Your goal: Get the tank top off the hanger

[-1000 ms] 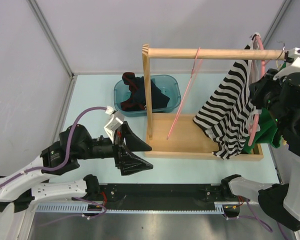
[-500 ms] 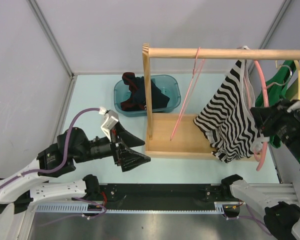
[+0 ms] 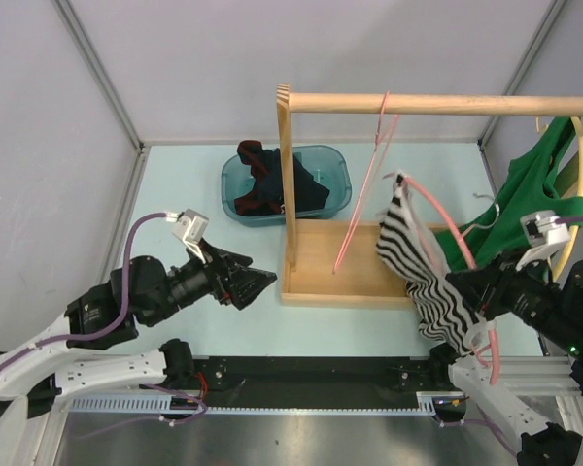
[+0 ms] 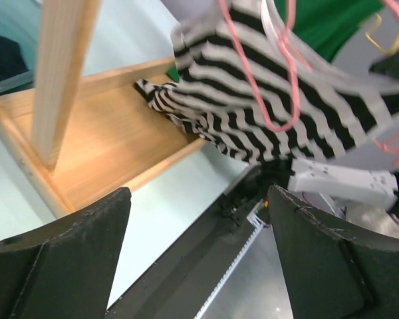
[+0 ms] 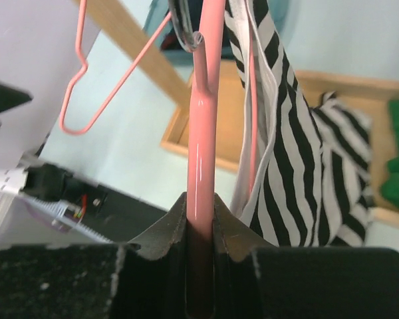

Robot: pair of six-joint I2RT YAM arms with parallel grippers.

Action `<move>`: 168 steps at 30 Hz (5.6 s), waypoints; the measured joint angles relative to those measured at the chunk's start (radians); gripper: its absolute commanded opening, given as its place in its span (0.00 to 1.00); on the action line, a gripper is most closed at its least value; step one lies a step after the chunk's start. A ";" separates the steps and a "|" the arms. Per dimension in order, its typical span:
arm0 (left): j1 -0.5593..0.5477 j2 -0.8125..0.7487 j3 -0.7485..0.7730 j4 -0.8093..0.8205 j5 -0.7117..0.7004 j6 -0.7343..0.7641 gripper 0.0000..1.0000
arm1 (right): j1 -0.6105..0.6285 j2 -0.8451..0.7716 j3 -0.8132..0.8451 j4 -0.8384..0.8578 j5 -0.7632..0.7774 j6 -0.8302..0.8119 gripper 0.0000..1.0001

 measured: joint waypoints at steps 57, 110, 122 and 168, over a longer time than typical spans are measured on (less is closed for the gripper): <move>0.190 0.509 -0.262 0.600 0.217 -0.148 0.00 | -0.001 -0.276 -0.607 0.101 -0.509 0.065 0.00; 0.195 0.612 -0.229 0.554 0.354 -0.147 0.00 | 0.000 -0.538 -0.503 0.085 -0.200 0.285 0.00; 0.086 0.550 -0.304 0.586 0.348 -0.178 0.00 | 0.000 -0.169 -0.275 0.229 0.036 0.145 0.00; 0.086 0.338 -0.372 0.564 0.300 -0.201 0.00 | 0.000 0.147 -0.150 0.596 0.187 0.118 0.86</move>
